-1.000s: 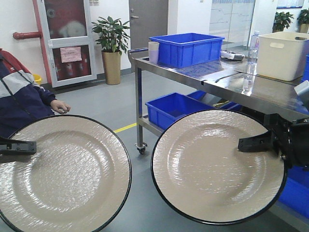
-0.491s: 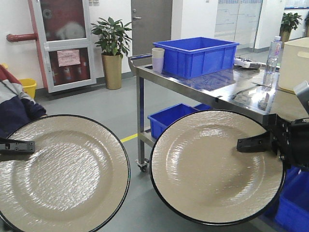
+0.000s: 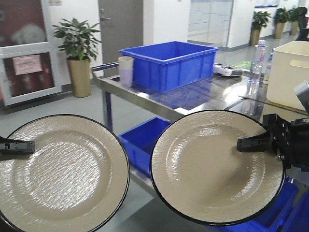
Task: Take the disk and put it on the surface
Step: 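Hold both plates upright while the base drives to the steel table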
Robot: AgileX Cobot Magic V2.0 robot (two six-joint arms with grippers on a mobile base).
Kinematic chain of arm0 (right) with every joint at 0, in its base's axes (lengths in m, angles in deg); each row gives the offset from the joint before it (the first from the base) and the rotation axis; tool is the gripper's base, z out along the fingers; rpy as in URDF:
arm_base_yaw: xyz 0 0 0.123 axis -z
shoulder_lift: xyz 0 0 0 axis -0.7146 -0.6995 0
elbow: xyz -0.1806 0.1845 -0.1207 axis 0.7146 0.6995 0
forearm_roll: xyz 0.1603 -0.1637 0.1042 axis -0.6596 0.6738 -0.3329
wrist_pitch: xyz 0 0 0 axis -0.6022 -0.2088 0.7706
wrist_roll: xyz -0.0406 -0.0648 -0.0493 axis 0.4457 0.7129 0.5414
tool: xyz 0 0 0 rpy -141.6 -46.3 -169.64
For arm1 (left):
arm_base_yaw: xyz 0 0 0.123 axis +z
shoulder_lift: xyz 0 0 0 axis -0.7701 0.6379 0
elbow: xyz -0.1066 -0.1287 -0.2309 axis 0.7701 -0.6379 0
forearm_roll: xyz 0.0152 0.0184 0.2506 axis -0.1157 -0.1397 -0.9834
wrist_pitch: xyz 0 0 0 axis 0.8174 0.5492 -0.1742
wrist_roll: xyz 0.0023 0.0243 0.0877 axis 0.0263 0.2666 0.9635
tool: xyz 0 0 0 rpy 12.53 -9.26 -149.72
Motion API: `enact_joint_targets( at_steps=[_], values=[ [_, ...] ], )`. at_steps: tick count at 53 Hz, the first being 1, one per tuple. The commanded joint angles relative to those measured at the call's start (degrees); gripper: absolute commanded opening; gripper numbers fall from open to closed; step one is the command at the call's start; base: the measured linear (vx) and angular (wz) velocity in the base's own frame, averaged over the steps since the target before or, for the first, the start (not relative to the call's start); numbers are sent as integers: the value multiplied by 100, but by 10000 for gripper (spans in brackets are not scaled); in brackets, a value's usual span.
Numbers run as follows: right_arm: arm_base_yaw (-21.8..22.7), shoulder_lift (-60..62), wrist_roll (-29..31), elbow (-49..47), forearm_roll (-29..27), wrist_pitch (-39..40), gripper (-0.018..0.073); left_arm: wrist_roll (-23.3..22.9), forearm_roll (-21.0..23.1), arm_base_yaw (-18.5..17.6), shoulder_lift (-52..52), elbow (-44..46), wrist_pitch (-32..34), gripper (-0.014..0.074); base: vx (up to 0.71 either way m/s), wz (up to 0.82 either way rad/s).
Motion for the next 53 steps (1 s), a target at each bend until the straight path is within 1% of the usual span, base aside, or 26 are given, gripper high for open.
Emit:
enact_joint_targets(
  at_steps=[1,32,53],
  values=[
    [-1,250,-14,-200,-675,79,-9,-77,822,1,-213,175,-34,-8,50,-33],
    [-1,250,-14,-200,-676,84,-9,-77,822,1,-213,175,-39,-8,45,-37],
    [-1,250,-14,-200,-676,99,-9,-77,822,1,-213,175,-39,-8,36,-58]
  ],
)
